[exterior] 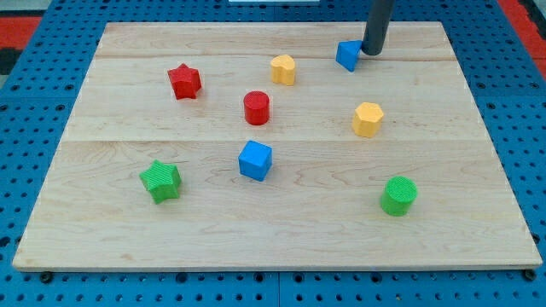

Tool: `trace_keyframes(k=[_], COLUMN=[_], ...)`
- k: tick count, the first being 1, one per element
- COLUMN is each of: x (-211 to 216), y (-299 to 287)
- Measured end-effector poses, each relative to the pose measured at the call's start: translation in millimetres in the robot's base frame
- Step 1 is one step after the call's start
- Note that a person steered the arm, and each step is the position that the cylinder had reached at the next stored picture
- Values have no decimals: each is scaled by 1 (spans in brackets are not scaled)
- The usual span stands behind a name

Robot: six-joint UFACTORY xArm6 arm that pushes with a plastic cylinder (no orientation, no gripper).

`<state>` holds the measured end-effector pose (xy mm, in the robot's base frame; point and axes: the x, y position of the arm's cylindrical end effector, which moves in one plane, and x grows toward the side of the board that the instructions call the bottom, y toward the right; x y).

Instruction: Move the triangle towards top center

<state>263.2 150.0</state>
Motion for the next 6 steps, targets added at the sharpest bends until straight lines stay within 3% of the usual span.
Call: trace_keyframes(k=[2, 3, 4, 5, 6], x=[27, 12, -33, -31, -55], y=[-7, -40, -63, -46, -37])
